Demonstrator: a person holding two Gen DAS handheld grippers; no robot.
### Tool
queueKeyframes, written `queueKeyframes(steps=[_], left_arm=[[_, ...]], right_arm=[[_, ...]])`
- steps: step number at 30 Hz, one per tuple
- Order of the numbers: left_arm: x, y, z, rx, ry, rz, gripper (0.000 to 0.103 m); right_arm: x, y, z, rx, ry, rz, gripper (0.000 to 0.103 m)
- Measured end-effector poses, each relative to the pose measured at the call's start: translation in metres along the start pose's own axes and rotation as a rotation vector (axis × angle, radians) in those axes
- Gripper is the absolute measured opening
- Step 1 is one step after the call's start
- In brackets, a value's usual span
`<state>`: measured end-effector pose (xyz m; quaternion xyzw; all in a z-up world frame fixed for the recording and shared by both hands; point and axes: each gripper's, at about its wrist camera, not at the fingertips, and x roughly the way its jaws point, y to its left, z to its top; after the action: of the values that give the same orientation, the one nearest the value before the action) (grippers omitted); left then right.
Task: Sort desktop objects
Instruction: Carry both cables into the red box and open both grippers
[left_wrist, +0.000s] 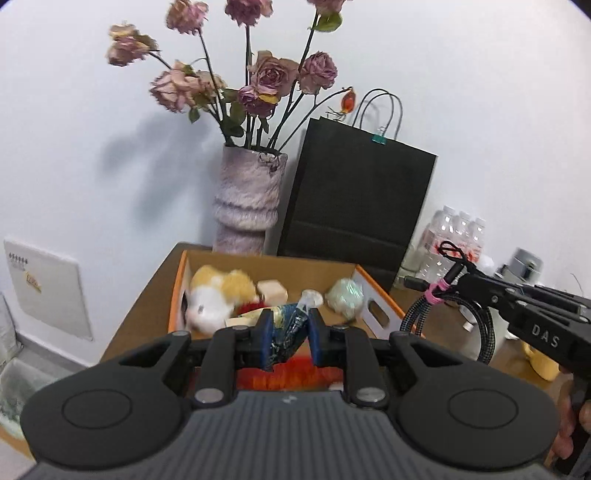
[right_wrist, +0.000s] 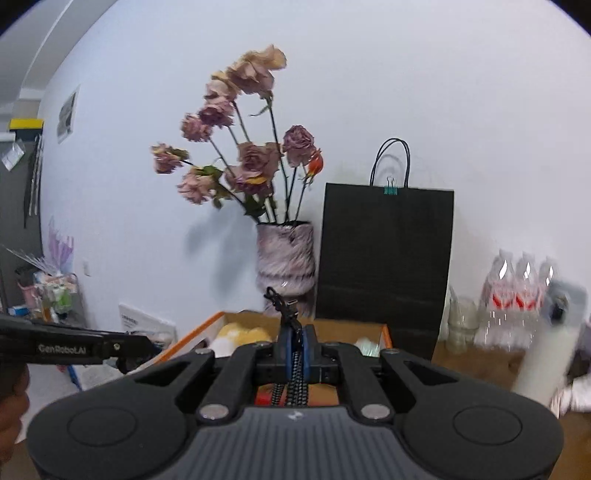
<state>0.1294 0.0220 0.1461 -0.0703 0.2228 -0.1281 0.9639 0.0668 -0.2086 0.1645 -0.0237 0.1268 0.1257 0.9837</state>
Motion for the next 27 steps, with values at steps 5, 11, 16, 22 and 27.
queueKeyframes(steps=[5, 11, 16, 22, 27], left_arm=[[0.063, 0.004, 0.017, -0.014, 0.063, 0.016, 0.02], [0.13, 0.019, 0.015, 0.02, 0.153, 0.074, 0.02], [0.175, 0.027, 0.027, -0.09, 0.249, -0.004, 0.02], [0.212, -0.007, 0.045, -0.023, 0.241, -0.038, 0.021], [0.253, -0.022, 0.036, 0.021, 0.28, 0.019, 0.032]], right_arm=[[0.08, -0.026, 0.021, 0.007, 0.071, -0.002, 0.005], [0.169, -0.059, 0.018, 0.182, 0.187, 0.086, 0.005], [0.239, -0.07, -0.005, 0.237, 0.312, 0.093, 0.005], [0.285, -0.07, -0.035, 0.153, 0.491, -0.036, 0.007], [0.292, -0.09, -0.036, 0.294, 0.538, 0.025, 0.02]])
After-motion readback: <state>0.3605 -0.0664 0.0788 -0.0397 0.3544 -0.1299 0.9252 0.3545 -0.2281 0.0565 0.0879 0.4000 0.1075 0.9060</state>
